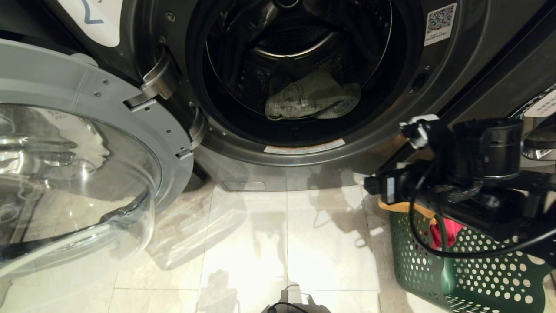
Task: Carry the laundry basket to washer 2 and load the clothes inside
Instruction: Place the clothes into the washing machine
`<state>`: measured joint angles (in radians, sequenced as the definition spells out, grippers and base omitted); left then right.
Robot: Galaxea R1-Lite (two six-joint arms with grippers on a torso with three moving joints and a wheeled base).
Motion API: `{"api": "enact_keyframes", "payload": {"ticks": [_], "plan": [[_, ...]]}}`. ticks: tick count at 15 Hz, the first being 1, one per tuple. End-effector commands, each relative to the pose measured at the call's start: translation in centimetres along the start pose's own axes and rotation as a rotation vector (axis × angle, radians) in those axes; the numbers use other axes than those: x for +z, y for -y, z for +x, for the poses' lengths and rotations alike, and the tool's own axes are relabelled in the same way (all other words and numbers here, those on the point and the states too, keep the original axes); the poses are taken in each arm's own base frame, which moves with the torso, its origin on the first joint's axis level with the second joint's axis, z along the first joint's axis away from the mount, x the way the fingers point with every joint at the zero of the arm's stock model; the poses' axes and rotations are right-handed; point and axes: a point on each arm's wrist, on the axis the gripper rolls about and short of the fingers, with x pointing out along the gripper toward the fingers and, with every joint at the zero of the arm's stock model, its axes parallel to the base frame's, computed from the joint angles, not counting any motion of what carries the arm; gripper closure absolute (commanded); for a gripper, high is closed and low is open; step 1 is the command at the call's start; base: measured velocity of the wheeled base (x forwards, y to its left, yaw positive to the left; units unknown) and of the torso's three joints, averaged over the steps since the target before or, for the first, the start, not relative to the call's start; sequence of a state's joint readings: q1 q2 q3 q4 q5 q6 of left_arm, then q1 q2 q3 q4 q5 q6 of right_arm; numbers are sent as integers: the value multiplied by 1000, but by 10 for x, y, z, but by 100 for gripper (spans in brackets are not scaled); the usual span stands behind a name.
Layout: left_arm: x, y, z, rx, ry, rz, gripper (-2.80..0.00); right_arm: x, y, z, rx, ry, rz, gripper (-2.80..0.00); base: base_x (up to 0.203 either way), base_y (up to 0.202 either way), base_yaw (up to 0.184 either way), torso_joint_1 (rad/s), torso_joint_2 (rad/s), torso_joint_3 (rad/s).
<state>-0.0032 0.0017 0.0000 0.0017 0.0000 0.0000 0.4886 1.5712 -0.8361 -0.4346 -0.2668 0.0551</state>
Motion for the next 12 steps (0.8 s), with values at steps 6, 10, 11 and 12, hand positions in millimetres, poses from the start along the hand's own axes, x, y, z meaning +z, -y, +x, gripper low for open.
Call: {"api": "enact_keyframes", "payload": {"ticks": [6,10,11,12], "plan": [[0,0,0,0,-1,0,0,-55,138,-39,-525,-298,241,-280,0,0,0,0,0,0],[0,0,0,0,0,-1,0,-87,175,-15,-531,-445,341,-280,0,0,0,0,0,0],[0,0,0,0,0,-1,0,-94,180,-7,-509,-477,362,-280,0,0,0,0,0,0],[0,0,0,0,0,-2,0,-101,186,3,-484,-504,384,-280,0,0,0,0,0,0]]}}
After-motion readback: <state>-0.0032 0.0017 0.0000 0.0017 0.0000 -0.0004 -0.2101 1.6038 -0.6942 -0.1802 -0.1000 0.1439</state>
